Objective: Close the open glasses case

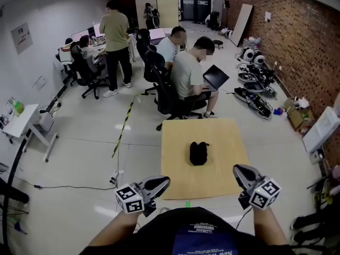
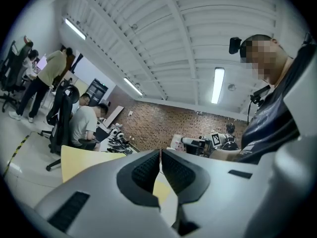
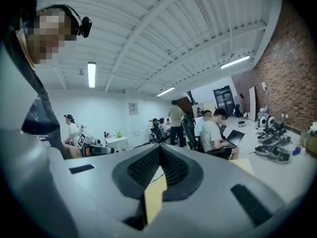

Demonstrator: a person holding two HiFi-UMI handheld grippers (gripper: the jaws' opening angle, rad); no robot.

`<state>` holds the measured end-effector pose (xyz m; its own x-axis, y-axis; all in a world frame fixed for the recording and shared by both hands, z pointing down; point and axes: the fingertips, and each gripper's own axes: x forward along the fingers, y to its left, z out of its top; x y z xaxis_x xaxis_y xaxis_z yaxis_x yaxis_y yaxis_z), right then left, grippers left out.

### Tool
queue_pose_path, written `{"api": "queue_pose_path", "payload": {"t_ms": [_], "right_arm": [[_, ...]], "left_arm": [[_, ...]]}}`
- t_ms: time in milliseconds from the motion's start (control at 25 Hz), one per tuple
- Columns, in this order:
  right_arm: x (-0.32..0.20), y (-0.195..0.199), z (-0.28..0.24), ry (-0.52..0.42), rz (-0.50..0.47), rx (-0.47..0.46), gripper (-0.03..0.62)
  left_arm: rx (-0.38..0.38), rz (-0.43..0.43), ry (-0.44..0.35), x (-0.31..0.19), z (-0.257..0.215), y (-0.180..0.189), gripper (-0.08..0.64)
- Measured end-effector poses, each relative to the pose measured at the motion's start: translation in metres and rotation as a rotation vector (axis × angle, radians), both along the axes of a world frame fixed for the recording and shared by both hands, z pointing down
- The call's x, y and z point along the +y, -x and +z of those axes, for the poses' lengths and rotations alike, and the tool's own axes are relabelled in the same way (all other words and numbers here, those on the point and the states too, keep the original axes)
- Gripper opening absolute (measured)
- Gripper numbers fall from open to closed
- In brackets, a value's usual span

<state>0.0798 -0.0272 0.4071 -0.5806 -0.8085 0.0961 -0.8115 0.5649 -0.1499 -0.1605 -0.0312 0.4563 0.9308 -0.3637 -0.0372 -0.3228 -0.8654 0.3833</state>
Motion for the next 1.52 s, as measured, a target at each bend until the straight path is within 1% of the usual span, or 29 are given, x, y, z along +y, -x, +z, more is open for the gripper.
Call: {"api": "queue_pose_path", "payload": {"t_ms": [120, 280, 360, 440, 600, 720, 800, 880, 920, 960, 1000, 1080, 1240, 1280, 1400, 1440, 1520], "right_arm": [[-0.039, 0.011, -0.003, 0.012, 0.047, 0.001, -0.015], [-0.083, 0.021, 0.004, 0.045, 0.083, 0.003, -0.015], [-0.099, 0.022, 0.012, 0.072, 0.08, 0.019, -0.015], [-0.114, 0.011, 0.02, 0.092, 0.072, 0.022, -0.015], [-0.148, -0.024, 0.032, 0.108, 0.035, -0.003, -0.015], [-0.176, -0.053, 0.04, 0.125, -0.023, -0.017, -0.015], [-0.19, -0.07, 0.044, 0.136, -0.07, -0.023, -0.015], [-0.203, -0.083, 0.046, 0.139, -0.108, -0.029, -0.015], [-0.208, -0.087, 0.047, 0.14, -0.122, -0.034, -0.015], [-0.212, -0.091, 0.048, 0.141, -0.135, -0.04, -0.015], [-0.214, -0.094, 0.049, 0.145, -0.146, -0.043, -0.015], [-0.213, -0.099, 0.055, 0.154, -0.158, -0.045, -0.015], [-0.208, -0.112, 0.069, 0.184, -0.119, -0.057, -0.015], [-0.205, -0.115, 0.072, 0.192, -0.106, -0.063, -0.015], [-0.197, -0.121, 0.08, 0.209, -0.073, -0.061, -0.015], [-0.195, -0.125, 0.081, 0.214, -0.062, -0.058, -0.015], [-0.19, -0.133, 0.084, 0.223, -0.038, -0.057, -0.015]], "left_arm": [[-0.028, 0.063, 0.007, -0.052, 0.006, 0.008, 0.006], [-0.048, 0.113, 0.048, -0.109, 0.018, 0.01, 0.006], [-0.067, 0.124, 0.077, -0.131, 0.029, 0.002, 0.006], [-0.084, 0.126, 0.105, -0.148, 0.041, -0.014, 0.006], [-0.126, 0.095, 0.164, -0.176, 0.067, -0.052, 0.008], [-0.168, 0.028, 0.235, -0.193, 0.088, -0.082, 0.008], [-0.212, -0.008, 0.267, -0.195, 0.1, -0.101, 0.009], [-0.251, -0.03, 0.3, -0.198, 0.112, -0.117, 0.064], [-0.263, -0.04, 0.322, -0.2, 0.118, -0.124, 0.064], [-0.275, -0.048, 0.346, -0.203, 0.124, -0.13, 0.094], [-0.29, -0.053, 0.368, -0.205, 0.131, -0.136, 0.132], [-0.334, -0.06, 0.398, -0.21, 0.145, -0.146, 0.166], [-0.412, -0.084, 0.466, -0.223, 0.176, -0.156, 0.332], [-0.434, -0.094, 0.483, -0.227, 0.186, -0.158, 0.367], [-0.51, -0.115, 0.529, -0.238, 0.215, -0.162, 0.503], [-0.528, -0.12, 0.55, -0.242, 0.224, -0.165, 0.531], [-0.554, -0.128, 0.596, -0.246, 0.239, -0.17, 0.55]]}}
